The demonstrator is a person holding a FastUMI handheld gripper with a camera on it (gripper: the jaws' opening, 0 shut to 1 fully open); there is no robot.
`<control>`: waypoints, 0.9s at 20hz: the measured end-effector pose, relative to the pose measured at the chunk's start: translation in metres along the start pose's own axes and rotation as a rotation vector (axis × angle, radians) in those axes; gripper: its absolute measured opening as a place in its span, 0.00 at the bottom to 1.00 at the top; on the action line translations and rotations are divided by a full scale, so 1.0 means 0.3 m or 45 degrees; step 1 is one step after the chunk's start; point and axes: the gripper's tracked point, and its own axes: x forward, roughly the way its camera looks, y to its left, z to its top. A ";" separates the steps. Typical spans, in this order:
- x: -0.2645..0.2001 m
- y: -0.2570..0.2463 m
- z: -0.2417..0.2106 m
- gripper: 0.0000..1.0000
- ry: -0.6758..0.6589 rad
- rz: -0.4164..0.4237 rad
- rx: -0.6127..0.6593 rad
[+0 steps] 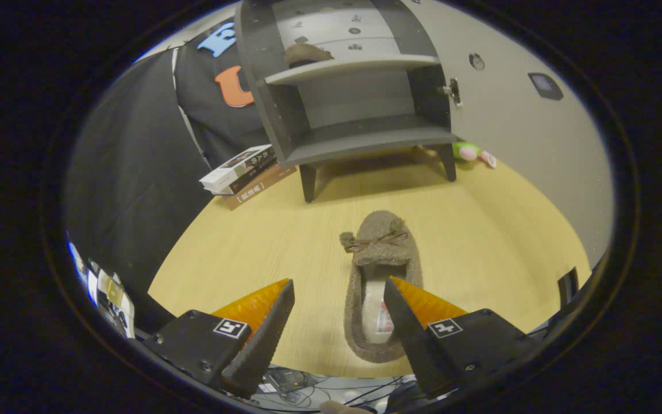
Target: Open the shoe cabinet door, grab the shoes and put them into the shoe cabinet, then close the shoe cabinet door.
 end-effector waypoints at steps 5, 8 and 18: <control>0.161 0.011 0.045 0.99 0.031 -0.028 -0.011; 0.243 -0.018 0.083 0.99 0.065 -0.068 0.068; 0.302 -0.098 0.086 0.62 0.155 -0.113 0.085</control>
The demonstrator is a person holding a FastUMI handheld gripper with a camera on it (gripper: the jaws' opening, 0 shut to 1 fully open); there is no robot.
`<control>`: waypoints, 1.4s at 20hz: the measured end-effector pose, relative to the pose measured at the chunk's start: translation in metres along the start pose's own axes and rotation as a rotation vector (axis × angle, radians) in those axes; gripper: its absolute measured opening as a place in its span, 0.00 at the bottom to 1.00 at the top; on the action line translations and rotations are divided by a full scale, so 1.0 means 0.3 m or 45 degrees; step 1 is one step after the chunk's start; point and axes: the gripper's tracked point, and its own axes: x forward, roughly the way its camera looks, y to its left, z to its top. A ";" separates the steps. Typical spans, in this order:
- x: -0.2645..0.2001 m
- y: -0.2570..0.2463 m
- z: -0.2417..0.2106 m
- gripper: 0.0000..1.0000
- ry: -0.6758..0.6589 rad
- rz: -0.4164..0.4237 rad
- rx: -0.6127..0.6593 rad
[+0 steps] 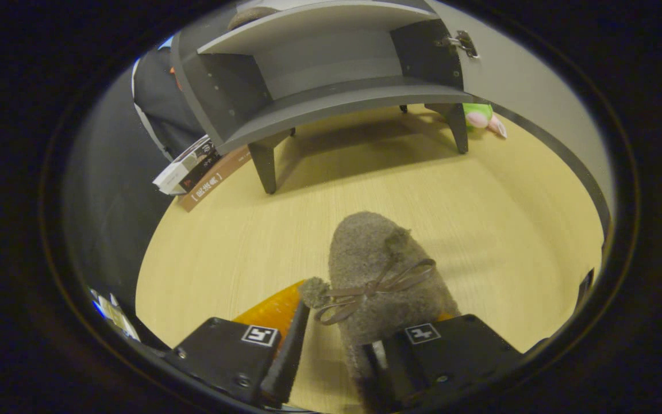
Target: Open the shoe cabinet door, grab the shoes and put them into the shoe cabinet, then close the shoe cabinet door.
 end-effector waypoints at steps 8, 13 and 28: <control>-0.109 0.051 0.011 0.08 0.029 0.105 -0.009; -0.288 0.079 0.089 0.08 -0.072 0.110 -0.052; -0.847 0.277 0.669 0.08 -0.560 0.099 -0.230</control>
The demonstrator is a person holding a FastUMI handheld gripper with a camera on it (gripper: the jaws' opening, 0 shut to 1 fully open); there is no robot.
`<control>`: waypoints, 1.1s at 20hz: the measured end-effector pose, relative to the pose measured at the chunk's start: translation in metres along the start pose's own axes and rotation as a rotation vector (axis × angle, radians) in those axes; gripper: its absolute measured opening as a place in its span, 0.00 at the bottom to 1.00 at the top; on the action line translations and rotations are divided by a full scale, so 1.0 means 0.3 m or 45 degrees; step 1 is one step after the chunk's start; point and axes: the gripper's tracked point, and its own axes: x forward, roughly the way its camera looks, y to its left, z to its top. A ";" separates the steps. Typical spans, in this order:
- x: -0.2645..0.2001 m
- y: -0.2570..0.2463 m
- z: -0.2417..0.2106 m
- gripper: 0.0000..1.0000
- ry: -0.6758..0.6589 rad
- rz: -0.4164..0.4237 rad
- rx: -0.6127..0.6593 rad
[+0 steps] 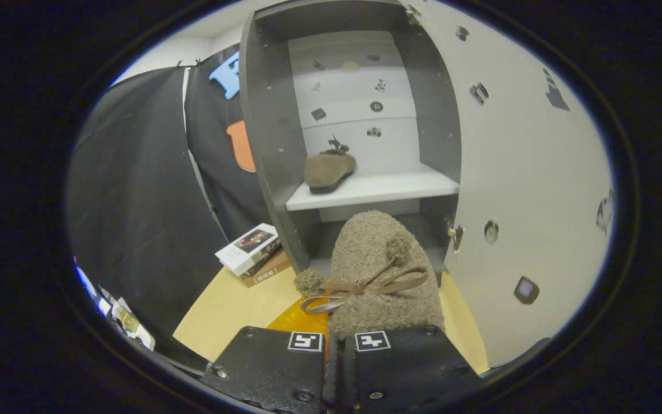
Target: Open the shoe cabinet door, grab the shoes and put them into the shoe cabinet, then close the shoe cabinet door.
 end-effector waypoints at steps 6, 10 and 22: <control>0.112 -0.014 0.340 0.08 -0.138 -0.016 -0.077; 0.268 -0.046 0.534 0.08 -0.175 -0.011 -0.082; 0.823 -0.217 0.731 0.08 -0.078 -0.092 -0.132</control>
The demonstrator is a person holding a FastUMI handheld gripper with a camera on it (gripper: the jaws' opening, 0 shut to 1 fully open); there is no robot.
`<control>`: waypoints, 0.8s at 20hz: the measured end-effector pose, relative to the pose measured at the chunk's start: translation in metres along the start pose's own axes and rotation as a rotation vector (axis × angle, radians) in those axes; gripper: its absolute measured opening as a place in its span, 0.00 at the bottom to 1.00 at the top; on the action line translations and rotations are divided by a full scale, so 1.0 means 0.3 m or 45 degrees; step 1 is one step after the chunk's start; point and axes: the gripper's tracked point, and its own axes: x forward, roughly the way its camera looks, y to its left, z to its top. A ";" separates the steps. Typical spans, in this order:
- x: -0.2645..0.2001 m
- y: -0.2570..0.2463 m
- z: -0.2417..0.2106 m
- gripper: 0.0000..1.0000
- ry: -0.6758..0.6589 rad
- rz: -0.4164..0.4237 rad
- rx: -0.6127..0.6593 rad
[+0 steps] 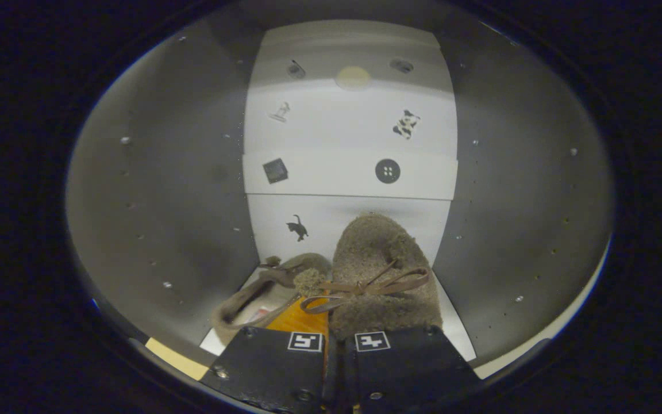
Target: Open the shoe cabinet door, grab the shoes and put them into the shoe cabinet, then close the shoe cabinet door.
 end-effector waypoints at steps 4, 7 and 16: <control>0.103 -0.006 -0.038 0.08 0.076 -0.004 0.052; 0.150 0.007 -0.066 0.08 0.148 0.020 0.101; 0.208 -0.028 -0.119 0.16 0.261 -0.022 0.118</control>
